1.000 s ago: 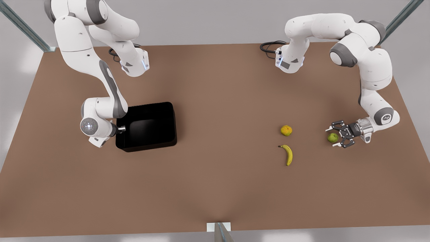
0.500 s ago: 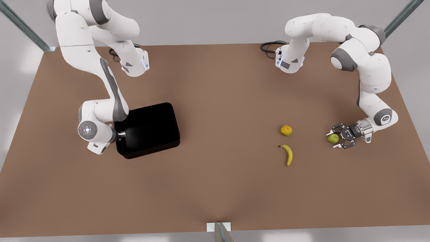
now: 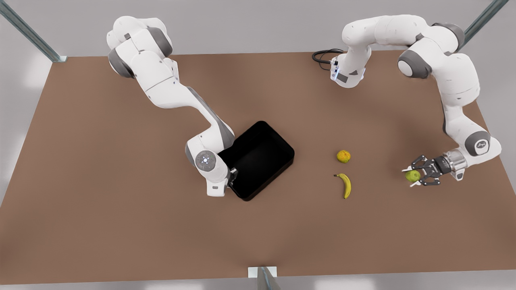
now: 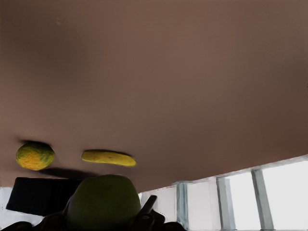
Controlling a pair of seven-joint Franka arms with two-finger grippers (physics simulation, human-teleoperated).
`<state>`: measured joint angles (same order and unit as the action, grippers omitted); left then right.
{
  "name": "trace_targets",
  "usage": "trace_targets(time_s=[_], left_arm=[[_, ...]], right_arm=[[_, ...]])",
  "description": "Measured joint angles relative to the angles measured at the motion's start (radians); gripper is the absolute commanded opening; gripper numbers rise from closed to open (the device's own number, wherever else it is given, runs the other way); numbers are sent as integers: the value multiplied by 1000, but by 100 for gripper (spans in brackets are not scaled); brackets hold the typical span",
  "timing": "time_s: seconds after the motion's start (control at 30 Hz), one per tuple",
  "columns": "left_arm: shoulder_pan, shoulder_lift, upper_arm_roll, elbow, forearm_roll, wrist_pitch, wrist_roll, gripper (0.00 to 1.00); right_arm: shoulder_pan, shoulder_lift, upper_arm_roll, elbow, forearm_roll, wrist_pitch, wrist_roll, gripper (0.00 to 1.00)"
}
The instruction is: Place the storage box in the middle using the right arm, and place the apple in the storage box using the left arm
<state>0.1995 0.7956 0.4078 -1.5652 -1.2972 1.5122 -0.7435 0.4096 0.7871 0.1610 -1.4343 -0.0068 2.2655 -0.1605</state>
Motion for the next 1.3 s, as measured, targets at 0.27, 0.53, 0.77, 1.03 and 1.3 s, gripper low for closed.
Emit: trace_targets(time_s=[0.27, 0.53, 0.77, 1.03, 1.3], left_arm=[[-95, -213, -339, 8, -74, 328, -389, 21], [-550, -259, -345, 76, 145, 415, -759, 21], [-828, -215, -344, 168, 404, 606, -1101, 21], [-865, -197, -334, 174, 424, 582, -1127, 100], [-772, -389, -43, 194, 648, 269, -790, 100]], right_arm=[[-62, -147, -1, 65, 12, -322, 3, 100], [-362, -610, -134, -49, -69, -844, -12, 100], [-364, -635, -143, -57, -70, -862, -14, 100], [-368, -623, -153, -55, -70, -863, -22, 100], [-367, -623, -155, -52, -68, -876, -31, 100]])
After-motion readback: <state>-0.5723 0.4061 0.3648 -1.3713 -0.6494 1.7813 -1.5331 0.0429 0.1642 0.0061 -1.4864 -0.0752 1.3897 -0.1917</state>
